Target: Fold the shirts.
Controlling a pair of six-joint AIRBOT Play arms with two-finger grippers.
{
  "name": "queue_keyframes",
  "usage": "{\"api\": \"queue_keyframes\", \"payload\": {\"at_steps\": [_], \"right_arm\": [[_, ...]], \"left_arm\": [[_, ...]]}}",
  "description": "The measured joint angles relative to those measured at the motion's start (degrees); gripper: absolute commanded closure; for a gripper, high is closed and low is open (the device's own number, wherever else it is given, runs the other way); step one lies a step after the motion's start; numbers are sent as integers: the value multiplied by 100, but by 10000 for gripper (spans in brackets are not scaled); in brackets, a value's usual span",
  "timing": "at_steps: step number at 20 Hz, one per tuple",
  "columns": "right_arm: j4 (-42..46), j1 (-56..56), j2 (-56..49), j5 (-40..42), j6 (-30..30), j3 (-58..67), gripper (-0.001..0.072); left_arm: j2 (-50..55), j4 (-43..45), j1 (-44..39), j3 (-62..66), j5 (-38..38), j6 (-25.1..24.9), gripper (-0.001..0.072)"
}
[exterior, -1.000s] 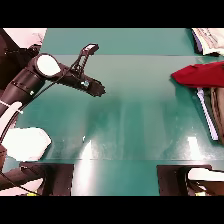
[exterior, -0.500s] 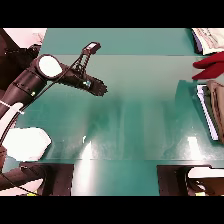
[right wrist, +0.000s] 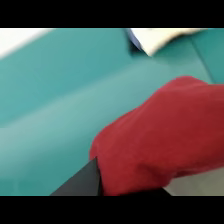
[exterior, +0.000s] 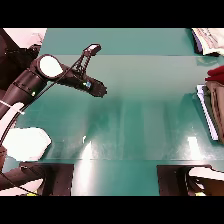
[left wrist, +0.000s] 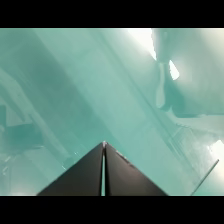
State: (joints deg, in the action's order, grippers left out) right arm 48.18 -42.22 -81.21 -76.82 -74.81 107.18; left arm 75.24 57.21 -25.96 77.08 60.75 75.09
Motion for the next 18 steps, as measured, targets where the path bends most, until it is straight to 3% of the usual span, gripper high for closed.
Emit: {"api": "queue_keyframes", "payload": {"at_steps": [4, 5, 7, 8, 14, 18], "right_arm": [[732, -431, 599, -262, -83, -1012, 689], [922, -553, 741, -315, -92, -1276, 609], [1375, -826, 1010, -409, -98, -1810, 215], [1576, -966, 1139, -463, -98, -2076, 175], [2437, -1665, 1729, -579, -116, -3161, 176], [2317, -1478, 1904, -546, -122, -3357, 183]], "left_arm": [[0, 0, 0, 0, 118, -13, 682], [0, 0, 0, 0, 146, -13, 683], [0, 0, 0, 0, 177, -13, 682], [0, 0, 0, 0, 188, -13, 682], [0, -2, 0, 0, 291, -13, 683], [0, -2, 0, 0, 299, -13, 682]]}}
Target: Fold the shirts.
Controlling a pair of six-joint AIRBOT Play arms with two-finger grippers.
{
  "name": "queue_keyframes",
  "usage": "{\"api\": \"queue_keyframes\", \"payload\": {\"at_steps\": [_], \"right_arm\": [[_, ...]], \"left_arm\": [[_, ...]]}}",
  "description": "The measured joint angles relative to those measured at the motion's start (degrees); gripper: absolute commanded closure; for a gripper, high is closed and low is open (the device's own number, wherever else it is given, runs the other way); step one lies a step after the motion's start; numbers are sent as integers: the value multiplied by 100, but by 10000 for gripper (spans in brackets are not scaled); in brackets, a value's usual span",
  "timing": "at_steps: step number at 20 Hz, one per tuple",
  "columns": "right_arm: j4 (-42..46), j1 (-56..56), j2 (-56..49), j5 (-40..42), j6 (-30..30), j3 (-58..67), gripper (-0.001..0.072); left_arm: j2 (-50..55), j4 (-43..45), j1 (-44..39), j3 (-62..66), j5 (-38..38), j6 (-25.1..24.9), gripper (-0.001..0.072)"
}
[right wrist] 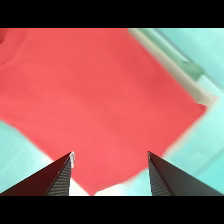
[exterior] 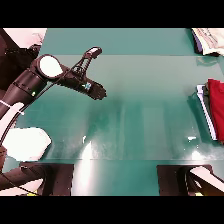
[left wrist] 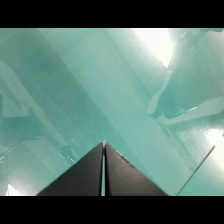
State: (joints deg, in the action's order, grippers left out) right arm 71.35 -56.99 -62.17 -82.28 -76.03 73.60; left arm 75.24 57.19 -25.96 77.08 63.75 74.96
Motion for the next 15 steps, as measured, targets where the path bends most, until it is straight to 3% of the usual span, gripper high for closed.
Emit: {"api": "queue_keyframes", "payload": {"at_steps": [4, 5, 7, 8, 15], "right_arm": [[-619, 990, 52, 20, -7, -55, 214], [-710, 1346, 59, 26, -7, -61, 327], [-846, 2068, 61, 68, -7, -68, 624], [-879, 2413, 66, 81, -7, -70, 693], [-973, 4264, 68, 280, 9, -72, 693]], "left_arm": [[0, -9, 0, 0, 17, 0, 682], [0, -13, 0, 0, 15, 2, 682], [0, -28, 0, 0, -42, 2, 682], [0, -31, 0, 0, -94, 2, 682], [0, -46, 0, 0, -448, 2, 682]]}}
